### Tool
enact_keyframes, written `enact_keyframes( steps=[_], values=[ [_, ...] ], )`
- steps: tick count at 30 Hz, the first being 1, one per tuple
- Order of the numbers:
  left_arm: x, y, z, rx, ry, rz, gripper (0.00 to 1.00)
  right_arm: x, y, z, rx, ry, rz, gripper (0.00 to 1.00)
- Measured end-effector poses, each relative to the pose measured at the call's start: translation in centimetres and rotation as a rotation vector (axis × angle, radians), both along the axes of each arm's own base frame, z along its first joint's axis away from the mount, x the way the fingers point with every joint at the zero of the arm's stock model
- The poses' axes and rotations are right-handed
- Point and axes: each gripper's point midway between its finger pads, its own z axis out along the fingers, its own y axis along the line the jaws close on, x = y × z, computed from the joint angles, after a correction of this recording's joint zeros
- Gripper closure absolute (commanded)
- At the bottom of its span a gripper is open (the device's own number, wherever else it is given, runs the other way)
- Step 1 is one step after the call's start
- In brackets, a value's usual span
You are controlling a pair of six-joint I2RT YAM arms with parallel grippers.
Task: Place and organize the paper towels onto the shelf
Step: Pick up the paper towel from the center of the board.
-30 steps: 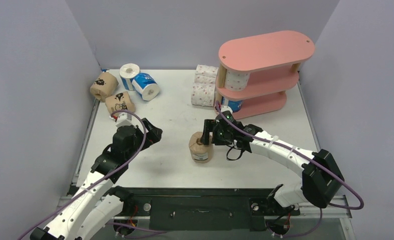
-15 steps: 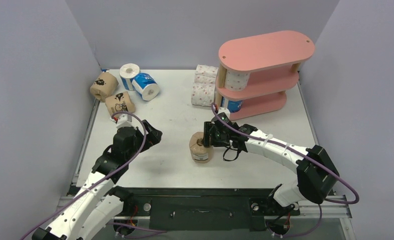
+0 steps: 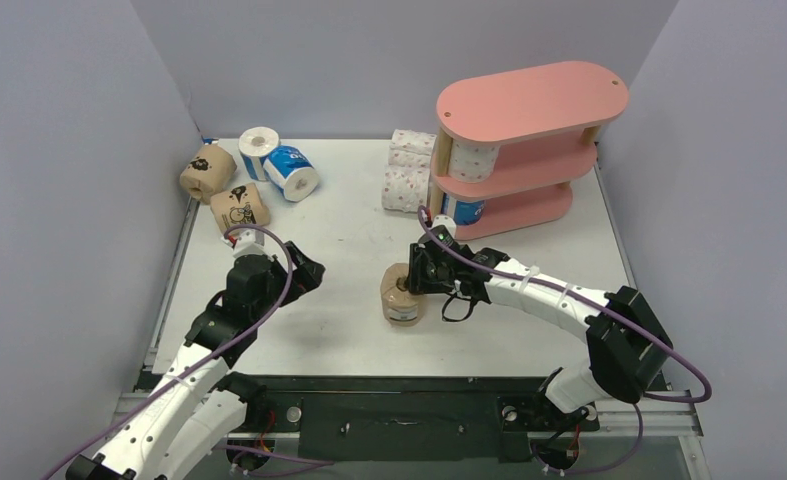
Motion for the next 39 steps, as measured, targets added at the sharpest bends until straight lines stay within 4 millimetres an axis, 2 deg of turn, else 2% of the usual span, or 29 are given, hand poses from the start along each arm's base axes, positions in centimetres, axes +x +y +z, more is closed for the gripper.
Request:
enact_keyframes(
  steps=[4, 8, 12, 15, 16, 19, 24, 27, 33, 36, 39],
  values=[
    [0.0, 0.1, 0.0, -0.001, 0.001, 0.004, 0.04, 0.0, -0.3, 0.4, -0.021, -0.001, -0.001, 0.64],
    [0.1, 0.3, 0.0, -0.001, 0.000, 0.010, 0.04, 0.2, -1.0, 2.5, -0.041, -0.029, -0.006, 0.65],
    [0.1, 0.3, 0.0, -0.004, 0.001, 0.010, 0.04, 1.1, -1.9, 7.9, -0.002, -0.115, -0.021, 0.65],
    [0.1, 0.2, 0.0, -0.005, 0.002, 0.007, 0.04, 2.6, -3.6, 13.4, 0.047, -0.209, -0.070, 0.65],
    [0.1, 0.2, 0.0, -0.007, 0.002, 0.004, 0.04, 3.1, -4.5, 16.0, 0.066, -0.254, -0.090, 0.65],
    [0.0, 0.0, 0.0, -0.012, 0.004, -0.005, 0.04, 4.5, -7.3, 20.4, 0.085, -0.336, -0.167, 0.65],
    [0.2, -0.4, 0.3, -0.028, 0.012, -0.017, 0.04, 6.2, -12.2, 29.3, 0.139, -0.503, -0.309, 0.65],
    [0.8, -0.9, 1.5, -0.047, 0.000, -0.025, 0.04, 6.4, -14.4, 33.2, 0.170, -0.572, -0.374, 0.65],
    [2.7, -2.6, 5.4, -0.125, -0.069, -0.053, 0.04, 7.2, -17.0, 39.2, 0.236, -0.675, -0.474, 0.66],
    [3.2, -3.5, 6.3, -0.166, -0.083, -0.076, 0.03, 8.4, -17.6, 40.8, 0.258, -0.693, -0.512, 0.66],
    [3.3, -4.1, 6.2, -0.193, -0.068, -0.092, 0.03, 9.9, -17.6, 40.9, 0.265, -0.682, -0.534, 0.66]
  ],
)
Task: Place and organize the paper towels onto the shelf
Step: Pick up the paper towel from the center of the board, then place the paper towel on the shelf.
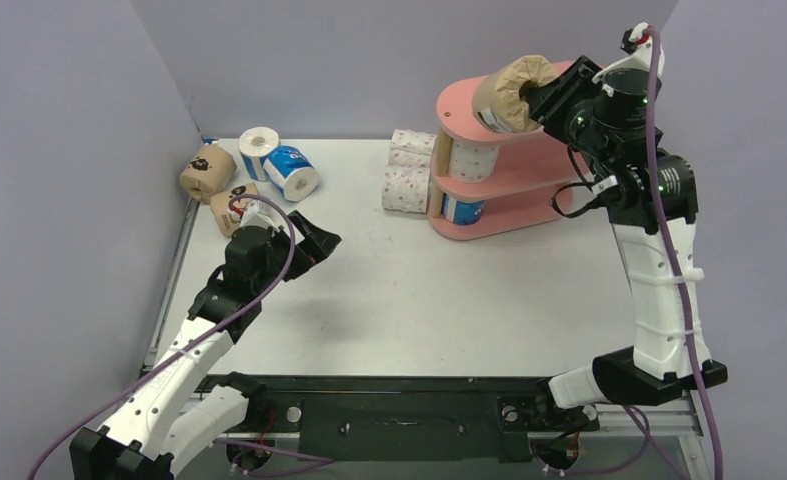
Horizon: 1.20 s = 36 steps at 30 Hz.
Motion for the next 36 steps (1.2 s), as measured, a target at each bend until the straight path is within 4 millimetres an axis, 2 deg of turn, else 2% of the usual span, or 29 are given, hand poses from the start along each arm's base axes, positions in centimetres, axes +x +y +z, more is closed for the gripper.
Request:
enact_keyframes(
  steps=[5, 12, 20, 30, 36],
  values=[
    [-0.2, -0.4, 0.1, -0.023, 0.009, -0.011, 0.03, 2.9, 0.6, -0.9, 0.013, 0.039, -0.012, 0.66],
    [-0.3, -0.3, 0.5, -0.031, -0.004, -0.010, 0.03, 5.2, 0.7, -2.0, 0.024, 0.075, -0.026, 0.66],
    [-0.1, -0.4, 0.1, -0.027, 0.008, -0.010, 0.03, 5.9, 0.7, -2.3, 0.034, 0.084, -0.029, 0.66],
    [0.0, -0.5, -0.6, -0.032, 0.019, -0.009, 0.03, 7.1, 1.0, -3.7, 0.037, 0.120, -0.024, 0.66],
    [0.0, -0.5, -0.7, -0.033, 0.021, -0.009, 0.04, 7.2, 0.9, -3.7, 0.040, 0.121, -0.028, 0.65]
  ],
)
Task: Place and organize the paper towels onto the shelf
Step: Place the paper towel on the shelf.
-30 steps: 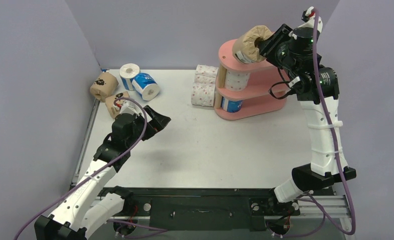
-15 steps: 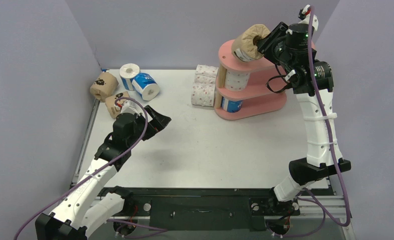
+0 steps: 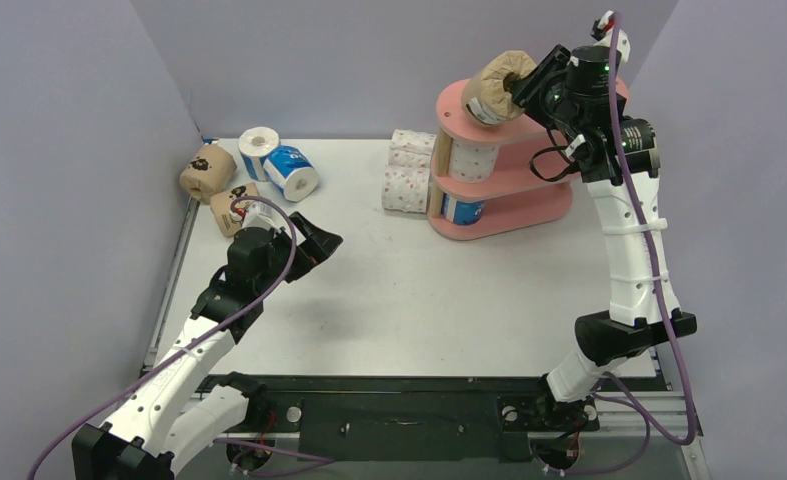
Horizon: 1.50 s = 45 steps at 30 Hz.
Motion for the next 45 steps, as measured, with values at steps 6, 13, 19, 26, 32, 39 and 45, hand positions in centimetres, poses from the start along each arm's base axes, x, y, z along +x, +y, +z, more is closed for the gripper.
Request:
enact_keyframes(
  steps=[6, 13, 19, 26, 32, 39, 45],
  values=[
    [0.1, 0.0, 0.0, -0.001, 0.001, 0.000, 0.03, 0.1, -0.1, 0.0, 0.003, 0.001, -0.001, 0.65],
    [0.2, -0.1, -0.4, 0.003, 0.011, 0.000, 0.03, 0.1, -0.1, -0.1, 0.003, 0.004, 0.000, 0.64],
    [0.1, -0.1, -0.6, 0.002, 0.014, -0.003, 0.03, 1.0, -0.2, -1.1, -0.001, 0.024, -0.006, 0.62],
    [0.1, -0.1, -0.8, -0.001, 0.019, 0.000, 0.04, 1.8, 0.1, -1.0, 0.014, 0.012, -0.003, 0.50],
    [0.1, -0.2, -0.9, -0.001, 0.023, -0.001, 0.03, 1.9, 0.0, -0.9, 0.026, 0.011, -0.009, 0.42],
    [0.1, -0.3, -1.0, -0.003, 0.025, -0.007, 0.04, 1.9, 0.1, -0.8, 0.033, 0.008, -0.005, 0.40],
    [0.1, -0.3, -1.0, -0.003, 0.026, -0.008, 0.04, 1.9, 0.3, -0.8, 0.036, 0.008, 0.001, 0.34]
  ],
)
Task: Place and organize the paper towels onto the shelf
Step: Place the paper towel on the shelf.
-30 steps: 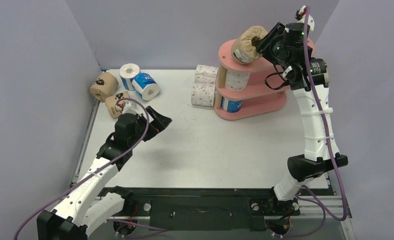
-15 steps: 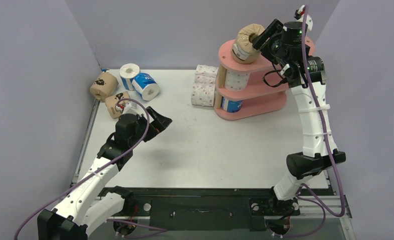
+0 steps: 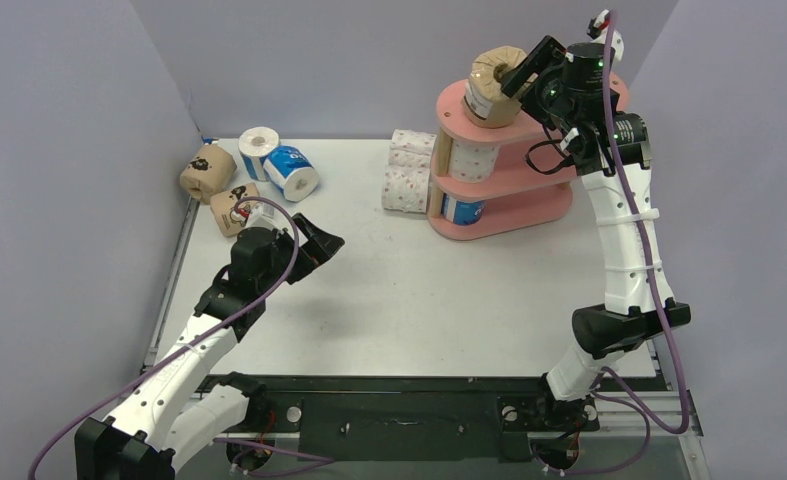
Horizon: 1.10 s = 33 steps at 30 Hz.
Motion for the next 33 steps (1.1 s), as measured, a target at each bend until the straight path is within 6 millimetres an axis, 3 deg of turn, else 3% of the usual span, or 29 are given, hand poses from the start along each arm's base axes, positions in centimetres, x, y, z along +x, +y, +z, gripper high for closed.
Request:
enact_keyframes(
  steps=[10, 23, 28, 33],
  values=[
    [0.0, 0.0, -0.2, 0.001, 0.003, -0.001, 0.04, 0.4, 0.3, 0.8, 0.012, -0.034, 0.012, 0.27],
    [-0.1, -0.1, -0.2, 0.000, 0.004, -0.006, 0.04, 0.4, 0.4, 0.9, 0.017, -0.048, 0.015, 0.25],
    [-0.1, -0.1, -0.2, 0.000, 0.003, -0.005, 0.04, -0.9, 0.0, 1.1, 0.021, -0.074, 0.014, 0.28],
    [-0.1, -0.1, -0.1, -0.001, 0.002, -0.006, 0.04, -3.6, -1.0, 0.8, 0.018, -0.168, -0.004, 0.30]
  ],
)
